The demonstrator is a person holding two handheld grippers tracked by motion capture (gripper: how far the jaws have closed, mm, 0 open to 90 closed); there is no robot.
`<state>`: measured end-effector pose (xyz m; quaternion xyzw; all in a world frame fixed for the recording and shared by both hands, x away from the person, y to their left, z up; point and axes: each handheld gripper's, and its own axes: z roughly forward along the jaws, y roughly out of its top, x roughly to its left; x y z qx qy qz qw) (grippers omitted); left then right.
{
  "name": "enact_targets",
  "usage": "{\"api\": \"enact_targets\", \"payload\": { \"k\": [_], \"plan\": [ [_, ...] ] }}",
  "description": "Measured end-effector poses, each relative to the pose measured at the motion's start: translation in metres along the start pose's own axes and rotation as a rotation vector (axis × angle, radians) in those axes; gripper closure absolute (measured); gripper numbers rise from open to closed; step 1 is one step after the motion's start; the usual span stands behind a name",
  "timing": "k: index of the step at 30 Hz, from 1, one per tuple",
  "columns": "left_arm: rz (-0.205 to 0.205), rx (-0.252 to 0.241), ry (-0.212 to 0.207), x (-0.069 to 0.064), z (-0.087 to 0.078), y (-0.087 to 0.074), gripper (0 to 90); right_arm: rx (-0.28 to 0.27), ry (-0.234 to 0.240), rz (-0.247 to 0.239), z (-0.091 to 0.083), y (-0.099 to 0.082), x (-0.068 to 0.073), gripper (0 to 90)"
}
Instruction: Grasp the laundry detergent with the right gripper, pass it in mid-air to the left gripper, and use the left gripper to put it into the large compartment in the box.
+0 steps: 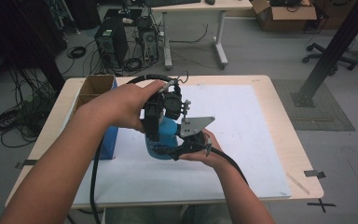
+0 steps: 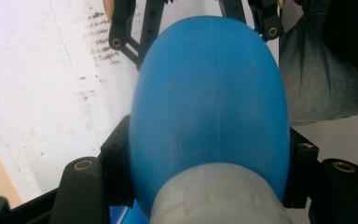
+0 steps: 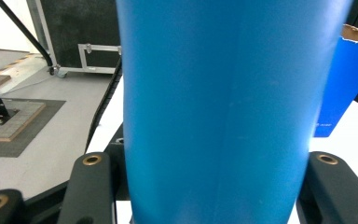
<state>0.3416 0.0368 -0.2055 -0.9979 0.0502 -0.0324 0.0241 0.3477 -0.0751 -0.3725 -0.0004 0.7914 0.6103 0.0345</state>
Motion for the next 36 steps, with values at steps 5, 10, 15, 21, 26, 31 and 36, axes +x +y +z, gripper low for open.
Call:
{"api": "enact_targets", "payload": {
  "k": [5, 10, 15, 21, 26, 31, 36],
  "plan": [
    [-0.005, 0.0, -0.003, -0.001, -0.001, -0.001, 38.0, -0.006, 0.006, 0.002, 0.0, 0.001, 0.0, 43.5],
    [-0.007, 0.008, -0.003, -0.001, -0.002, 0.0, 38.0, -0.011, 0.009, 0.005, 0.001, 0.0, 0.0, 42.2],
    [-0.006, 0.011, -0.002, 0.0, -0.002, 0.002, 38.0, -0.009, 0.013, 0.025, 0.003, -0.002, 0.0, 34.6],
    [-0.016, 0.008, 0.001, 0.001, -0.003, 0.002, 38.0, -0.019, 0.001, 0.035, 0.0, -0.002, 0.001, 30.7],
    [-0.025, 0.016, -0.006, 0.003, -0.002, 0.005, 38.0, -0.022, -0.019, 0.043, -0.003, -0.002, 0.001, 18.4],
    [-0.033, 0.017, -0.008, 0.004, -0.003, 0.006, 38.0, -0.009, -0.027, 0.059, -0.006, -0.003, 0.001, 6.5],
    [-0.048, 0.013, -0.008, 0.006, -0.003, 0.007, 37.9, -0.004, -0.033, 0.055, -0.013, -0.002, 0.0, 1.5]
  ]
}}
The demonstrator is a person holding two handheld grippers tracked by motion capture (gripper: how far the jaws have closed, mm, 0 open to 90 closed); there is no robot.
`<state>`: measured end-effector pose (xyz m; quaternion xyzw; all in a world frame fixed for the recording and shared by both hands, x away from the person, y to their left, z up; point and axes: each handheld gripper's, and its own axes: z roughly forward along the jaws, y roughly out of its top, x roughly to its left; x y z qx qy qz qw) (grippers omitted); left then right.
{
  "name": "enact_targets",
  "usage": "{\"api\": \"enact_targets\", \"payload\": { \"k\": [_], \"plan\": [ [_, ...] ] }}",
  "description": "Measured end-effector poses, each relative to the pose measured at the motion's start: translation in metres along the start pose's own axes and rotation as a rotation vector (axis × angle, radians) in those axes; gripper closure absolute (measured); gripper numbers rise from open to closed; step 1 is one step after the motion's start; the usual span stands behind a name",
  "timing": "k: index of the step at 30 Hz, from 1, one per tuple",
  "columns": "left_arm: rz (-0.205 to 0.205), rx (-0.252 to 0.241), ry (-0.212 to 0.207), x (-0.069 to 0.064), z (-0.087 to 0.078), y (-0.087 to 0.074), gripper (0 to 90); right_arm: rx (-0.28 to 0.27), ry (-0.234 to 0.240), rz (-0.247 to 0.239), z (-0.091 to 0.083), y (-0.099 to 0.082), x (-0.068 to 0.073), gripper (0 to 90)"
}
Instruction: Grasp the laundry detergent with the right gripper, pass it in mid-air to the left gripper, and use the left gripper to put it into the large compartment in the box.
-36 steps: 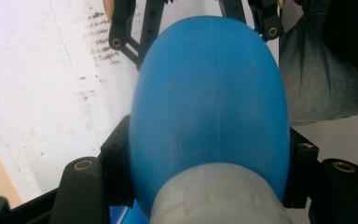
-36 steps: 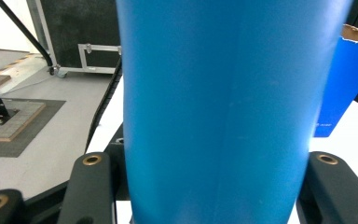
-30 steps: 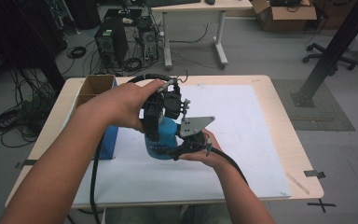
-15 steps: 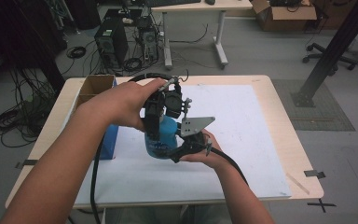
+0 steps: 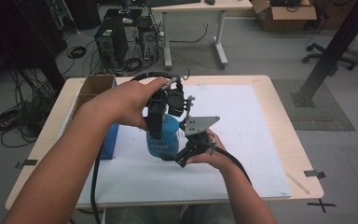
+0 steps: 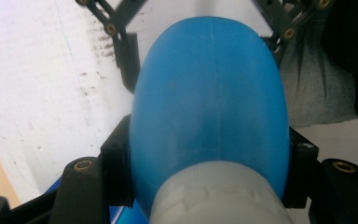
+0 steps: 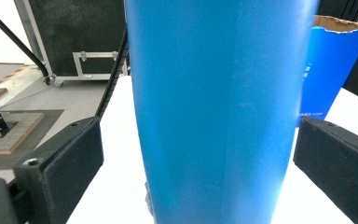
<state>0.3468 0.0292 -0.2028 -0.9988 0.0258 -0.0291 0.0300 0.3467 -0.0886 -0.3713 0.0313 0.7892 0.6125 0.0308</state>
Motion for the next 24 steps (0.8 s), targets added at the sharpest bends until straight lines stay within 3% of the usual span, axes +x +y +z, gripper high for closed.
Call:
{"api": "enact_targets", "payload": {
  "k": [16, 24],
  "plan": [
    [-0.045, -0.014, -0.011, 0.006, -0.003, -0.003, 37.8, 0.032, -0.034, -0.026, -0.016, 0.007, -0.005, 0.0],
    [-0.08, -0.016, -0.013, 0.011, -0.003, -0.006, 37.8, 0.058, -0.067, -0.045, -0.033, 0.014, -0.007, 0.0]
  ]
}}
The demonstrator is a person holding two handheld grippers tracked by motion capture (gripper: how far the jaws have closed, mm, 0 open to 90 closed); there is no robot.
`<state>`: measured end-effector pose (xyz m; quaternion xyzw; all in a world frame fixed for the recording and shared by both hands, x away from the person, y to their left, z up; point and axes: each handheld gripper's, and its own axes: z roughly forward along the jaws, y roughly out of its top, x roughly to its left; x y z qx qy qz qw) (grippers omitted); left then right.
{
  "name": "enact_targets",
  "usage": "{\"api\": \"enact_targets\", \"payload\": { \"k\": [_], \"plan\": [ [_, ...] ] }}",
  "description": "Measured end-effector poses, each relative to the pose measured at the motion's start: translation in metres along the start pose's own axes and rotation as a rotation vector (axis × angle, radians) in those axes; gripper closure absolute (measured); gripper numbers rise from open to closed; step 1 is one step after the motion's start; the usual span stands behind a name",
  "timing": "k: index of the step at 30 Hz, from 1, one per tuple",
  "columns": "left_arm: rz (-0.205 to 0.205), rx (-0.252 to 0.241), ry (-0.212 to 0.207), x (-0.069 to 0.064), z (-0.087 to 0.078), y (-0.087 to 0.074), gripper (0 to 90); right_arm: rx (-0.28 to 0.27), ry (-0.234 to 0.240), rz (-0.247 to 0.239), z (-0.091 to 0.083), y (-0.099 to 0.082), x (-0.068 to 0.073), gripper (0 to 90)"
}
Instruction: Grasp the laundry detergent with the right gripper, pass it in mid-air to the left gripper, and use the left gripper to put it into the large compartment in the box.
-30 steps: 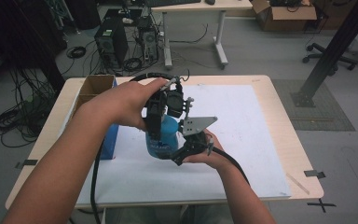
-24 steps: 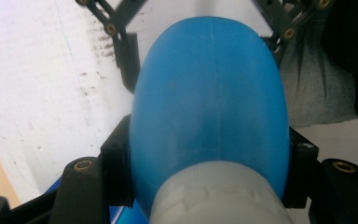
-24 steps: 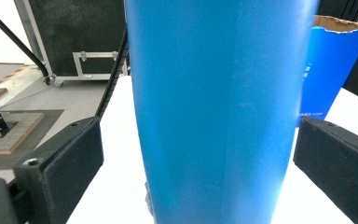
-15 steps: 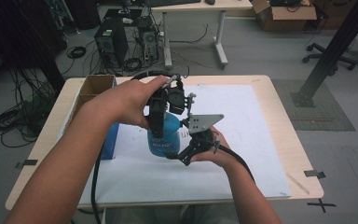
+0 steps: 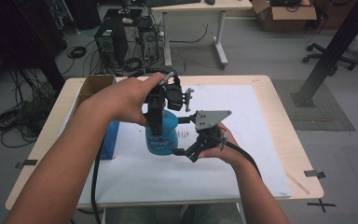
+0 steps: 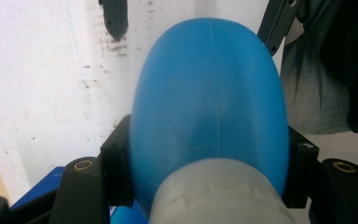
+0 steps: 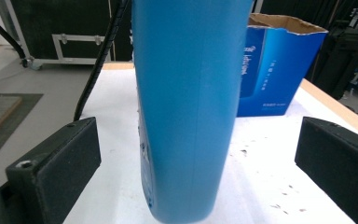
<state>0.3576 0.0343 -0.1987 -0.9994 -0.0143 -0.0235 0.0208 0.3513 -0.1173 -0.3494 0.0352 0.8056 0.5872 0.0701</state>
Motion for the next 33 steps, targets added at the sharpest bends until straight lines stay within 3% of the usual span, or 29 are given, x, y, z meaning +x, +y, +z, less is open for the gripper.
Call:
{"api": "enact_targets", "payload": {
  "k": [12, 18, 22, 33],
  "plan": [
    [-0.058, 0.021, -0.014, 0.006, -0.002, 0.001, 37.8, 0.093, -0.055, -0.065, -0.031, 0.009, -0.01, 0.2],
    [-0.125, 0.022, -0.029, 0.008, -0.005, 0.0, 37.8, 0.138, -0.076, -0.068, -0.046, 0.012, -0.016, 0.2],
    [-0.196, 0.044, -0.028, 0.01, -0.006, 0.001, 37.8, 0.176, -0.092, -0.075, -0.056, 0.013, -0.02, 0.2],
    [-0.365, 0.013, -0.025, 0.015, -0.01, -0.002, 37.8, 0.322, -0.12, -0.112, -0.077, 0.02, -0.032, 0.6]
  ]
}}
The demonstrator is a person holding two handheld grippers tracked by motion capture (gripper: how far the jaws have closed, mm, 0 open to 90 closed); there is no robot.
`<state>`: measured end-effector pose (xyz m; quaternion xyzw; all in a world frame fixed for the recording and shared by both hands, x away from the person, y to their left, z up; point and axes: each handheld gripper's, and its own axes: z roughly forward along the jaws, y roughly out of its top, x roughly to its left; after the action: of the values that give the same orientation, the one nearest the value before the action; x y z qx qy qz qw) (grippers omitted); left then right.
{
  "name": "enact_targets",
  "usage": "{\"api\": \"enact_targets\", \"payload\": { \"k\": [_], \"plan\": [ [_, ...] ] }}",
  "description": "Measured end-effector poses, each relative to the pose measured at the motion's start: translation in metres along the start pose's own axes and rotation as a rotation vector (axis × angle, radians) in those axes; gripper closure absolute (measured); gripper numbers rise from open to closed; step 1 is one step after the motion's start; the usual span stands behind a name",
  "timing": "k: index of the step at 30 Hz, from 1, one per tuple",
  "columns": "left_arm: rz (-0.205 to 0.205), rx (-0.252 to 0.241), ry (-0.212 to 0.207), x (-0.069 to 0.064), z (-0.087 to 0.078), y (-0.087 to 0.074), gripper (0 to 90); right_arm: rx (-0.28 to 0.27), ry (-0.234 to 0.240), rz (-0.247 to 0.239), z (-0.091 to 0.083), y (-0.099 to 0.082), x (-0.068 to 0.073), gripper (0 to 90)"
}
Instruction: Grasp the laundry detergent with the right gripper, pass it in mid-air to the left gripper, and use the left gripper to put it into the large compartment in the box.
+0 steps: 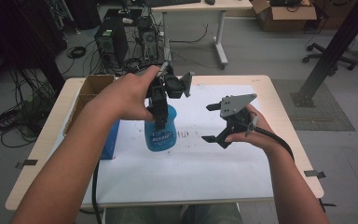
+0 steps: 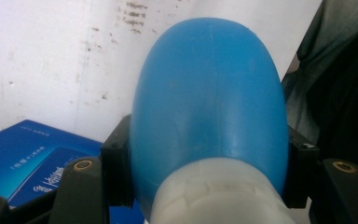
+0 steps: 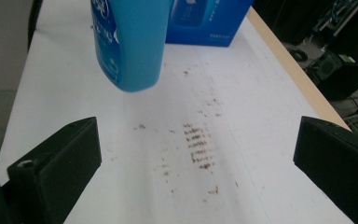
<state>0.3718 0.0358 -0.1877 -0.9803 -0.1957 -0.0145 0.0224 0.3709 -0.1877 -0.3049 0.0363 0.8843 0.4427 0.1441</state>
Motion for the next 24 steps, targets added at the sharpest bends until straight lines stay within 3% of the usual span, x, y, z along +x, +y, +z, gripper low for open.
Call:
{"api": "enact_targets", "payload": {
  "k": [10, 24],
  "plan": [
    [-0.11, -0.034, -0.039, 0.004, -0.006, -0.002, 37.7, 0.1, -0.01, -0.015, -0.016, -0.003, -0.008, 1.1],
    [-0.28, -0.045, -0.022, 0.012, -0.012, -0.009, 37.6, 0.209, -0.013, -0.012, -0.03, -0.012, -0.011, 1.5]
  ]
}}
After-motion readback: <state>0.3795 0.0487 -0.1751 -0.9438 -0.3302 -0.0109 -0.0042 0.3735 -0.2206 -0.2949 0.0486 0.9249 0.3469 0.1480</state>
